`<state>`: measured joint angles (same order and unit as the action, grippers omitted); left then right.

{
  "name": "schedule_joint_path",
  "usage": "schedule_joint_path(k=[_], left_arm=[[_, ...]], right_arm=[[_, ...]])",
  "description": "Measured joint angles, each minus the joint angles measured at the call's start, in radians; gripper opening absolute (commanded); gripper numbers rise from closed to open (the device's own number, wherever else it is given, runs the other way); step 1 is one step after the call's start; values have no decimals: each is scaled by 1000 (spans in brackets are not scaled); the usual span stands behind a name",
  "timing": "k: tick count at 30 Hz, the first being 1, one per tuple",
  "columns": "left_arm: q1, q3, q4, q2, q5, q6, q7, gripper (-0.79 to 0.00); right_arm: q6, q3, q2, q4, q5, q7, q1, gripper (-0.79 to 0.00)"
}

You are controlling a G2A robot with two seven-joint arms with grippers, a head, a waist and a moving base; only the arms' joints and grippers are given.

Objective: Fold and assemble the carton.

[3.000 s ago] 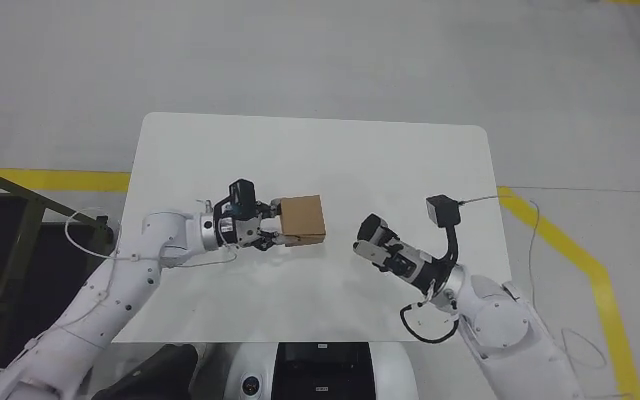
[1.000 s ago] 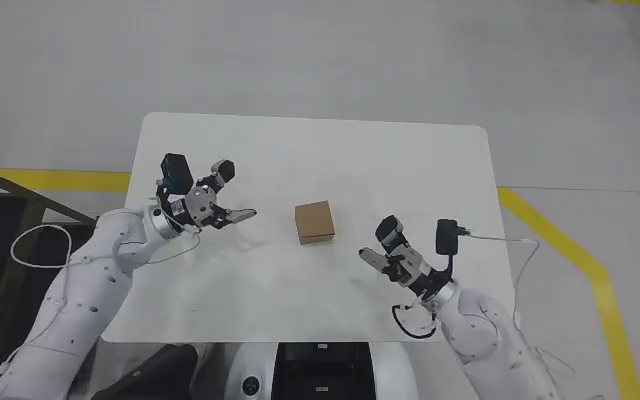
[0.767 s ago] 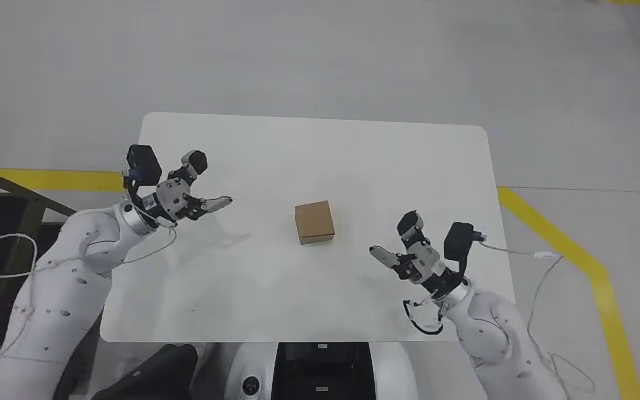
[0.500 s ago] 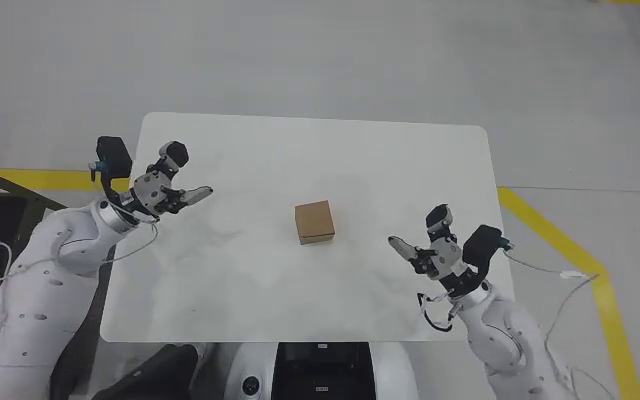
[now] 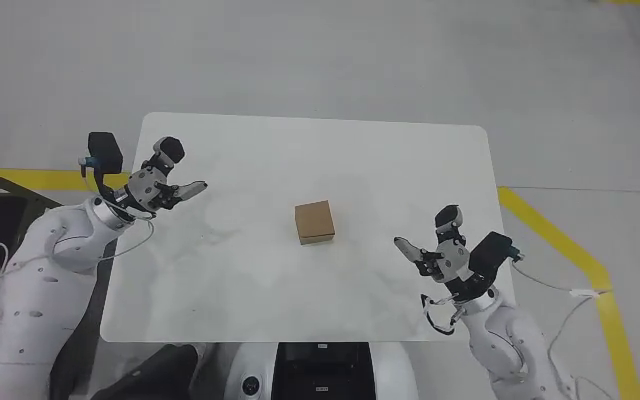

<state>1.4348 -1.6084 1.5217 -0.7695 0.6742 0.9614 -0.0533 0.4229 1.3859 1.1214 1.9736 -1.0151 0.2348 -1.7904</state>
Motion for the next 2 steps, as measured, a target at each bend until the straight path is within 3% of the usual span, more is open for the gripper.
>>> schedule_joint_path(k=[2], left_arm=[[0,0,0,0,0,0,0,-1]], right_arm=[[0,0,0,0,0,0,0,0]])
